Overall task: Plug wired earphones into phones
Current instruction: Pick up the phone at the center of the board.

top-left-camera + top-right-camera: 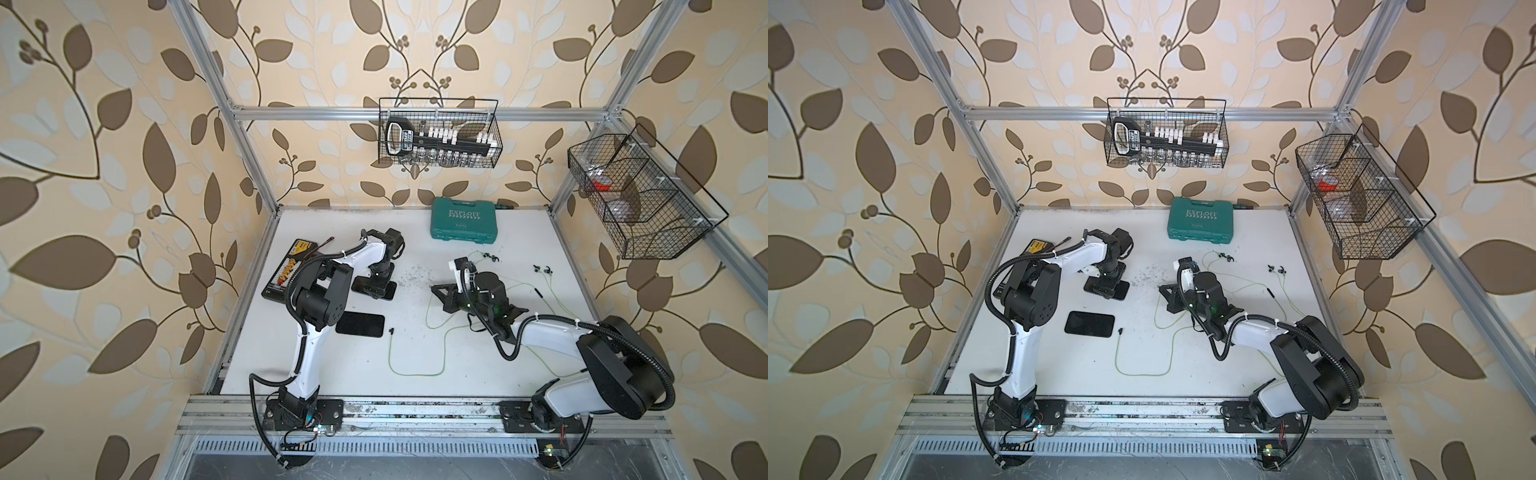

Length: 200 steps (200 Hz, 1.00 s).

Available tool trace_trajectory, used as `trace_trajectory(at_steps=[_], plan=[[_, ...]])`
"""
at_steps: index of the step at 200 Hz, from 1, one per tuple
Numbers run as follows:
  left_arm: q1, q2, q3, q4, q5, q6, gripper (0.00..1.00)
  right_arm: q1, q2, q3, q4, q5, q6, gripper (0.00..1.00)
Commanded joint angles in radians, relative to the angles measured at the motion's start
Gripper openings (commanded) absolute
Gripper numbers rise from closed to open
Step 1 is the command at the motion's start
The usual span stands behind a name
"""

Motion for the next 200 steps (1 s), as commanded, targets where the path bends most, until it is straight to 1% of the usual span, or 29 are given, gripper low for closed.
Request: trace_trajectory(at_steps=[1,41,87,118,158,186,200], plan=[[0.010,-0.037,-0.037,0.009,0.001,0.002,0.67,0.005,0.011,0.026,0.014,-0.026,-0.003,0.00],[0.011,-0.122,-0.065,0.038,-0.013,0.016,0.67,0.012,0.026,0.027,0.033,-0.048,0.003,0.00],[0.012,-0.226,-0.155,0.110,0.001,0.007,0.67,0.070,0.028,0.027,0.058,-0.052,-0.021,0.00],[0.018,-0.291,-0.225,0.163,0.015,-0.007,0.67,0.090,0.053,0.021,0.116,-0.089,0.003,0.00],[0.029,-0.370,-0.297,0.206,0.027,-0.022,0.67,0.120,0.097,0.016,0.184,-0.099,0.040,0.00],[0.032,-0.435,-0.361,0.271,0.071,-0.042,0.68,0.132,0.130,0.024,0.208,-0.097,0.054,0.00],[0.032,-0.474,-0.416,0.347,0.112,-0.059,0.68,0.132,0.142,0.025,0.225,-0.103,0.084,0.00]])
